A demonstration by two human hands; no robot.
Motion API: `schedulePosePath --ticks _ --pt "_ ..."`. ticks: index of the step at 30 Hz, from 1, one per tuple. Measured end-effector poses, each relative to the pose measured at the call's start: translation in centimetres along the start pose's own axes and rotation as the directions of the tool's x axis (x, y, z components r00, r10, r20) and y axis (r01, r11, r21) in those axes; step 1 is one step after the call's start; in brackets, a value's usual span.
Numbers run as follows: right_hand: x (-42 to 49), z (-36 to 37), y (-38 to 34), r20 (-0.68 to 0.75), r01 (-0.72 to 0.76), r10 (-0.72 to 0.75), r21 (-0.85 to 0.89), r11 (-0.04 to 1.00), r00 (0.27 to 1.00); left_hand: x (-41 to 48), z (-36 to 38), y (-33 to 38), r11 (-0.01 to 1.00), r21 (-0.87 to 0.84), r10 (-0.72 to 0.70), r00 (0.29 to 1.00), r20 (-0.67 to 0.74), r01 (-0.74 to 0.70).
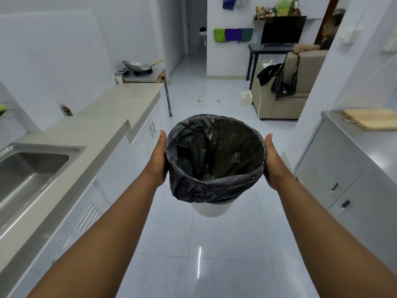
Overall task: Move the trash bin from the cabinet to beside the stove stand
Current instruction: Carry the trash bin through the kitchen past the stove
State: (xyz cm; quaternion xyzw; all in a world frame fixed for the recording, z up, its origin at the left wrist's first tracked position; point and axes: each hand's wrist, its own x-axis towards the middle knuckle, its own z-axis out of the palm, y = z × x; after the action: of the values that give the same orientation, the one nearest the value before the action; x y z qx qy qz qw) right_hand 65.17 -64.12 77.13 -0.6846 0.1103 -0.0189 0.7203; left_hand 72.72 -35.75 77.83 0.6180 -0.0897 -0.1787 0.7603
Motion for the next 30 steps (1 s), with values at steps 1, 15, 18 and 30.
schedulePosePath --ticks 1,15,18,30 --pt "1.8 -0.5 -0.2 0.006 0.000 0.000 -0.003 1.000 1.000 1.7 0.1 0.1 1.000 -0.003 0.003 1.000 -0.003 -0.003" --pt "28.3 -2.1 -2.0 -0.020 -0.054 0.053 -0.019 0.998 0.998 28.8 -3.4 0.2 0.999 -0.041 -0.020 1.000 0.005 0.021" --pt "34.3 -1.7 -3.3 -0.055 -0.075 0.075 0.007 0.997 0.996 35.4 -4.6 1.3 0.997 -0.067 -0.026 1.000 0.014 0.027" --pt "56.9 -4.2 -5.9 -0.120 -0.104 0.106 0.027 0.994 0.987 58.9 -6.7 4.1 0.997 -0.045 -0.053 0.998 0.031 0.054"
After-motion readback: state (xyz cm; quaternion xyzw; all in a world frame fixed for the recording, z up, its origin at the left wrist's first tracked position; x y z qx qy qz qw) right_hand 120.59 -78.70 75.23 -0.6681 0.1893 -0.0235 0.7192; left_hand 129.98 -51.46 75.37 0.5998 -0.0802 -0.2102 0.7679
